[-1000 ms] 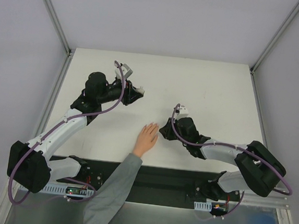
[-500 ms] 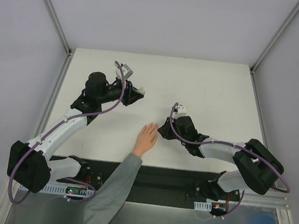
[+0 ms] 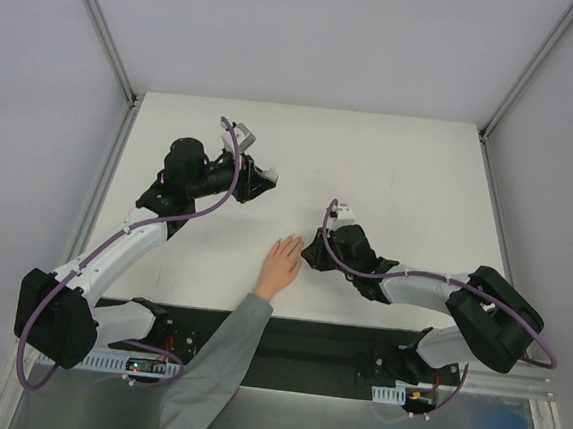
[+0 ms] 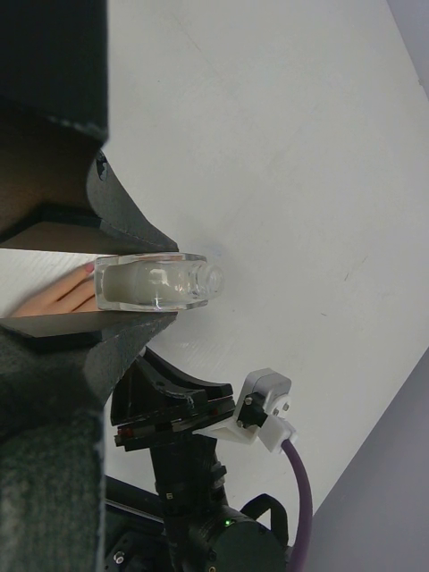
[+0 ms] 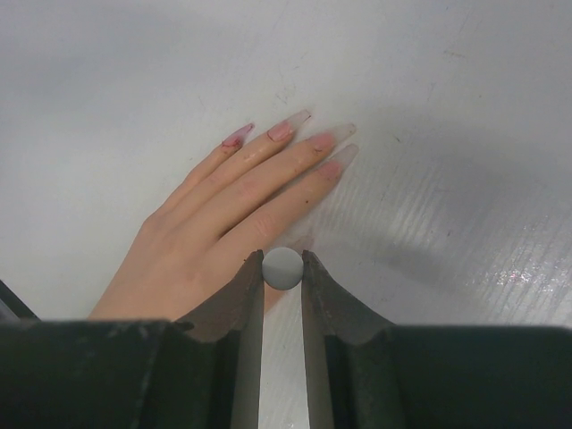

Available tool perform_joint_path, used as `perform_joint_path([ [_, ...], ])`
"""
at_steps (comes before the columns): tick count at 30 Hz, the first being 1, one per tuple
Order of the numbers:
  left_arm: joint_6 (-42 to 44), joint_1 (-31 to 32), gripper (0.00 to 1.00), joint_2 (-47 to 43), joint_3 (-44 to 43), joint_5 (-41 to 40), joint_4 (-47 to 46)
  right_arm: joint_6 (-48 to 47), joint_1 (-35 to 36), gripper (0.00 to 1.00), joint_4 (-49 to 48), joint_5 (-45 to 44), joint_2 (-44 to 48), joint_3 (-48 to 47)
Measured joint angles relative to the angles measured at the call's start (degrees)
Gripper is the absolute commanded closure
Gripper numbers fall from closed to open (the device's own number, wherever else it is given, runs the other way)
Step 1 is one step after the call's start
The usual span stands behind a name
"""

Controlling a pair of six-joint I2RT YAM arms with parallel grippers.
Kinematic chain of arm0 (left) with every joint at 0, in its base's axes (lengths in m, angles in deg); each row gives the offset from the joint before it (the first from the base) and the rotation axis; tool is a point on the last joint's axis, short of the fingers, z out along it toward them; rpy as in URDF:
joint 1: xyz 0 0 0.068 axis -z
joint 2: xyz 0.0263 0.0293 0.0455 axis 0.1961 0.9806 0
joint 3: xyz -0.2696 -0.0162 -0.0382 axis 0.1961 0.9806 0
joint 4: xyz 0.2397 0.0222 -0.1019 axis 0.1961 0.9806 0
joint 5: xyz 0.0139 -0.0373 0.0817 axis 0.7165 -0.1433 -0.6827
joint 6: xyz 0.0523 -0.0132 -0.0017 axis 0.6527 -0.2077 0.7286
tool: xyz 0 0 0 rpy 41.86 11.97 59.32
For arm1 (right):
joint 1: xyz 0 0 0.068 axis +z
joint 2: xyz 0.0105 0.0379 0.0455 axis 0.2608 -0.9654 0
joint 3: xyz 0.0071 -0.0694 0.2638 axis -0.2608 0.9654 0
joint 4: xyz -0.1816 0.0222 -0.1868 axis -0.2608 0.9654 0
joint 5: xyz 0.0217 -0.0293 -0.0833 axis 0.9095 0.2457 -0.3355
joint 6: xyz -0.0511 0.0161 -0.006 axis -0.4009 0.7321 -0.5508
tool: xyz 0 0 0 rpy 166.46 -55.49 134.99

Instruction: Paint the nails

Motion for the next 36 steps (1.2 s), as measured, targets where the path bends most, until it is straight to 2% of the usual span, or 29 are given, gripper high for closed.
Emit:
perform_joint_path([
  [36, 0.00, 0.02, 1.00, 0.02, 0.00, 1.05, 0.00, 0.42, -0.79, 0.99, 0.48, -1.20, -2.45, -1.60],
])
